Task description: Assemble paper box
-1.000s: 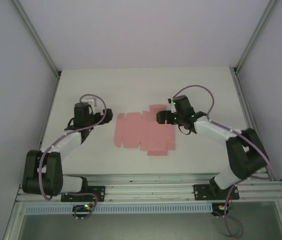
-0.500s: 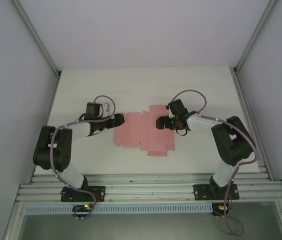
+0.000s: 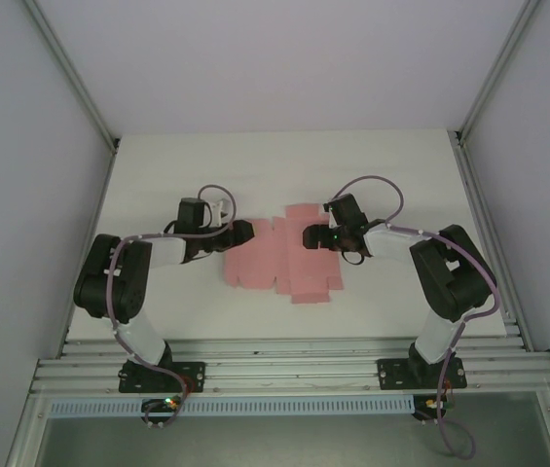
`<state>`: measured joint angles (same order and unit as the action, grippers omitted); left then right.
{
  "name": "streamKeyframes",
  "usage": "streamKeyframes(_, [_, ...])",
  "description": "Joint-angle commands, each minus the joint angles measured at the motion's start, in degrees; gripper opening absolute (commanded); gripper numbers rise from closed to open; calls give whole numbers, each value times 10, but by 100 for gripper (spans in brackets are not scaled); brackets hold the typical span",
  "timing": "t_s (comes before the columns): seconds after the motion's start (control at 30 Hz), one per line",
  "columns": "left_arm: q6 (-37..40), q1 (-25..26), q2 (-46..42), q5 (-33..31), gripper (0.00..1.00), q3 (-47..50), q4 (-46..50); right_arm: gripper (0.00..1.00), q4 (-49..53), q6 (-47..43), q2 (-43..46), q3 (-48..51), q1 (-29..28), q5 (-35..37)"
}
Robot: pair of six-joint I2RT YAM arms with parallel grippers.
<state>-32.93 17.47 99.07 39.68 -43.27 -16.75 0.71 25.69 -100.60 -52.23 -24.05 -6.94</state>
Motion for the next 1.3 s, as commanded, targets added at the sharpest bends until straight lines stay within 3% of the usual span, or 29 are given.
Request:
streamKeyframes(0.0, [0,3,-2,17,41,3,0,86,31,14,-4,23,2,-7])
streamKeyframes(0.23, [39,4,-54,0,0,-18,54,88,27,7,56,33,14,-14])
streamKeyframes(0.43, [73,10,-148,39,0,-49,66,95,-5,3,202,86,55,-44])
streamKeyframes(0.7, [55,19,-249,101,0,-90,36,92,-155,30,370,191,187,-274])
streamKeyframes(0.93, [-23,26,-296,136,0,-91,-52,88,-171,12,402,188,199,-340])
streamKeyframes(1.13, [-25,36,-319,131,0,-102,-53,75,-194,18,387,184,200,-369])
streamKeyframes(1.27, [-25,40,-330,137,0,-103,-58,75,-218,17,368,179,201,-384])
